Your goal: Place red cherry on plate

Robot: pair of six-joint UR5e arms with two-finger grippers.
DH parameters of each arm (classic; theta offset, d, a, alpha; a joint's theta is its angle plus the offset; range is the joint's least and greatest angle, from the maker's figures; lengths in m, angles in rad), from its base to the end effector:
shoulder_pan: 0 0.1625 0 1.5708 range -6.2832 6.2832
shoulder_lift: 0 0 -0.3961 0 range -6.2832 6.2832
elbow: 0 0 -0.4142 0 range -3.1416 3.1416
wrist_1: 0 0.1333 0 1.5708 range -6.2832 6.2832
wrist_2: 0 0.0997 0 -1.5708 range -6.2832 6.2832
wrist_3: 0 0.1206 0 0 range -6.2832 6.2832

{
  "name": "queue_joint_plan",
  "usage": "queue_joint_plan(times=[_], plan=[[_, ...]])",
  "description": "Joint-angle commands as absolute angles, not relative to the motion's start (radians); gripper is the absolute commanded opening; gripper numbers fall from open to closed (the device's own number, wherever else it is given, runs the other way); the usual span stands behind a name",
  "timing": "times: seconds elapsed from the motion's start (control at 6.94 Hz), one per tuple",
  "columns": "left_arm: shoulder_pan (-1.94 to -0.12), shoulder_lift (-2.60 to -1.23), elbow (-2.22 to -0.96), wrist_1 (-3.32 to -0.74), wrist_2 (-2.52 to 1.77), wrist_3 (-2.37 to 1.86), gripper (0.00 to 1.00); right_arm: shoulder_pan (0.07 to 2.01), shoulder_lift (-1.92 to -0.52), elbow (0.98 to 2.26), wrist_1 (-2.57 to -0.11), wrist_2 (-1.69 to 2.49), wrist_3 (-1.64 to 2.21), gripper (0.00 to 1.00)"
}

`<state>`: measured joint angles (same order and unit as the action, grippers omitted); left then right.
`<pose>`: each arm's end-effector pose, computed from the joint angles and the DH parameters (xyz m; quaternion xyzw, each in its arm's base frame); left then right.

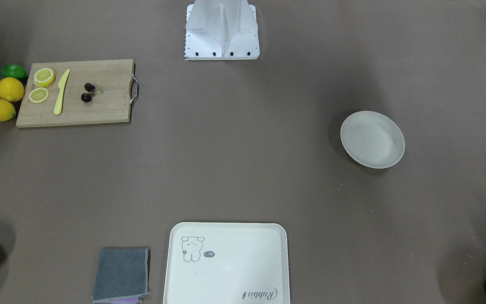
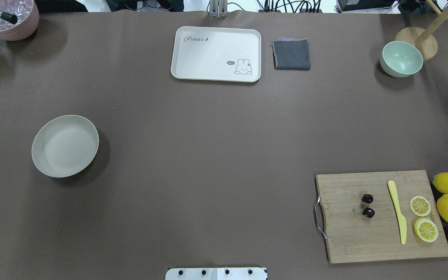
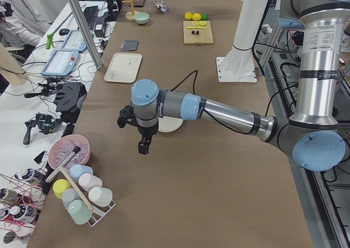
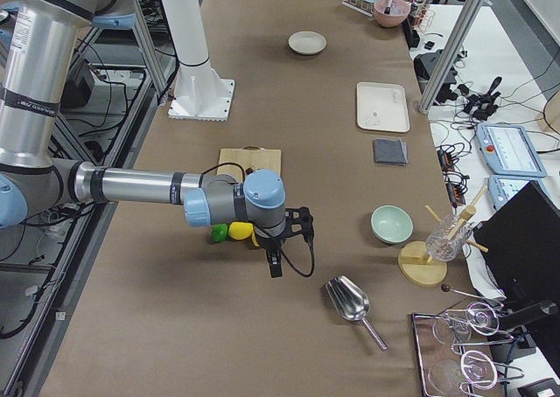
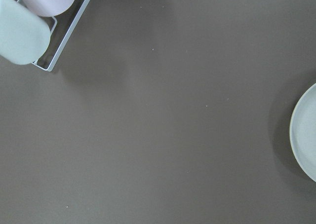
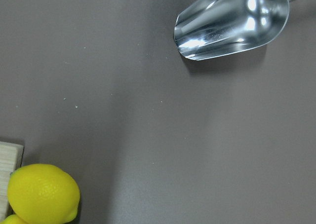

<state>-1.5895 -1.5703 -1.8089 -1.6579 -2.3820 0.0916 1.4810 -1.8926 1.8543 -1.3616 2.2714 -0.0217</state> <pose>-0.0556 -0.5224 0.5080 0.1698 0.3806 0.0968 0.9039 0.0192 -0.4059 0.6280 0.0685 -0.3445 -0.0814 0.9328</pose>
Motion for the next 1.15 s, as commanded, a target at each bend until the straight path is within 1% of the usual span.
queue_joint_plan(times=[0.0,0.29,0.43,0.58,0.86,1.01], plan=[[-1.603,-1.568,-1.775,-1.750,-2.442,0.041,0.99,1.485,-1.888,1.861,-1.359,2.273,-0.018,1.00],[-1.589,-1.569,-1.778,-1.750,-2.444,0.010,0.99,1.483,-1.875,1.867,-1.355,2.275,0.023,1.00],[-1.525,-1.568,-1.778,-1.778,-2.444,-0.020,0.99,1.482,-1.868,1.865,-1.332,2.284,0.066,1.00],[-1.408,-1.569,-1.751,-1.834,-2.442,-0.059,0.98,1.482,-1.870,1.867,-1.310,2.307,0.081,1.00],[-1.242,-1.566,-1.698,-2.030,-2.433,-0.354,0.98,1.482,-1.868,1.867,-1.301,2.342,0.120,1.00],[-1.183,-1.568,-1.639,-2.174,-2.433,-0.435,0.98,1.482,-1.868,1.865,-1.299,2.341,0.117,1.00]])
